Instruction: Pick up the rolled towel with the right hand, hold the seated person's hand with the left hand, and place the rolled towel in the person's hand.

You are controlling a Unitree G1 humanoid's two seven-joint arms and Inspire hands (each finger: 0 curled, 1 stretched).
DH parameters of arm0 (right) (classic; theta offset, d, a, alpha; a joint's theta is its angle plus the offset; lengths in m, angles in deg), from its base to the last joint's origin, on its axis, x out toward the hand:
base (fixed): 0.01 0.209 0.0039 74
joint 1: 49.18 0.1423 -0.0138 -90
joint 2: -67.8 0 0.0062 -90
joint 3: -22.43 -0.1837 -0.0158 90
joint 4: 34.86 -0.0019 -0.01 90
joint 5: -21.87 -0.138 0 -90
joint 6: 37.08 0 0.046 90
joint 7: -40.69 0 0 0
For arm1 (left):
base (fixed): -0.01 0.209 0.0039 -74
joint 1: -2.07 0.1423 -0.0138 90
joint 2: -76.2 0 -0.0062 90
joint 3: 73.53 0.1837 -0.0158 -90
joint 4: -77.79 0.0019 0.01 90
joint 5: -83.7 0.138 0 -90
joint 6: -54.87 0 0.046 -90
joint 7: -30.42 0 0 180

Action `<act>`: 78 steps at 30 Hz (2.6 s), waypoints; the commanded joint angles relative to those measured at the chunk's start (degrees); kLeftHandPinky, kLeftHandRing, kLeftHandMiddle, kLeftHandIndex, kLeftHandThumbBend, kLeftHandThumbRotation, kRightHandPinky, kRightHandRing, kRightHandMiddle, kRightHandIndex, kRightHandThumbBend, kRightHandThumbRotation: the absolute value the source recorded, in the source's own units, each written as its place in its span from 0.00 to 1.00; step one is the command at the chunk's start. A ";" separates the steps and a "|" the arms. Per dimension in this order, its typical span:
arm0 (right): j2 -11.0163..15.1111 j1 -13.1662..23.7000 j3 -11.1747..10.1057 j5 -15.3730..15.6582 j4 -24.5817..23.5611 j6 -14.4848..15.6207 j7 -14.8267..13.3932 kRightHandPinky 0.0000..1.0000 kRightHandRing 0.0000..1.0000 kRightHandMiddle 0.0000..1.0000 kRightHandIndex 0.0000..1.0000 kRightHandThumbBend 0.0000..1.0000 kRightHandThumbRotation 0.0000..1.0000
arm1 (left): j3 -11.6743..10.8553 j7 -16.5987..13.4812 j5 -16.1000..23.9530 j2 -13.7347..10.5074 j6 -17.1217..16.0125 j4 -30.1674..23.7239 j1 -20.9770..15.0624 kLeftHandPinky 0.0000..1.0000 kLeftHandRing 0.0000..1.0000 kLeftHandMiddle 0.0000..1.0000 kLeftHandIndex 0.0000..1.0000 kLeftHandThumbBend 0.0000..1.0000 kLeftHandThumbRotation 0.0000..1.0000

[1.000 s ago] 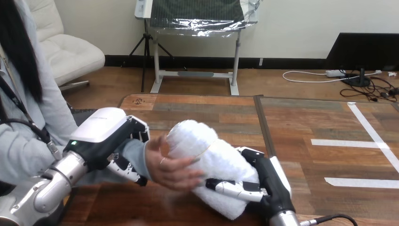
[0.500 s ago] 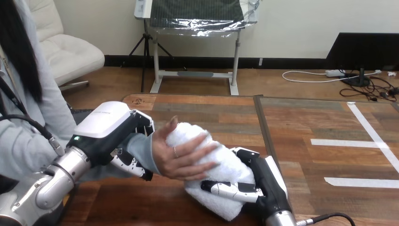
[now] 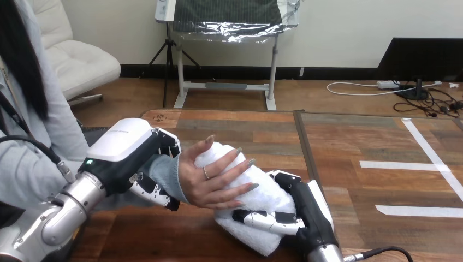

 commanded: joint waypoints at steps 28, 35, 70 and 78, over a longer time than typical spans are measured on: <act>-1.29 2.94 2.44 1.34 -1.40 -2.06 -0.58 0.22 0.28 0.38 0.46 0.67 0.00 | -1.88 0.57 -2.76 1.55 -0.16 -3.88 -0.99 0.29 0.33 0.38 0.40 1.00 0.07; -1.10 2.98 2.45 1.04 -1.57 -1.60 -1.03 0.23 0.29 0.40 0.46 0.67 0.00 | -1.96 1.11 -3.04 1.68 0.20 -3.65 -0.79 0.30 0.34 0.39 0.40 1.00 0.08; 0.28 3.50 2.82 2.71 -1.33 -0.08 -3.62 0.29 0.36 0.45 0.50 0.73 0.00 | -2.08 3.05 -4.05 1.62 0.07 -3.60 -0.36 0.36 0.39 0.43 0.44 0.99 0.10; 0.83 3.54 3.40 3.64 -1.53 0.80 -3.97 0.39 0.48 0.57 0.58 0.76 0.00 | -2.21 3.22 -4.35 1.63 -0.06 -4.07 -0.06 0.40 0.42 0.47 0.48 1.00 0.11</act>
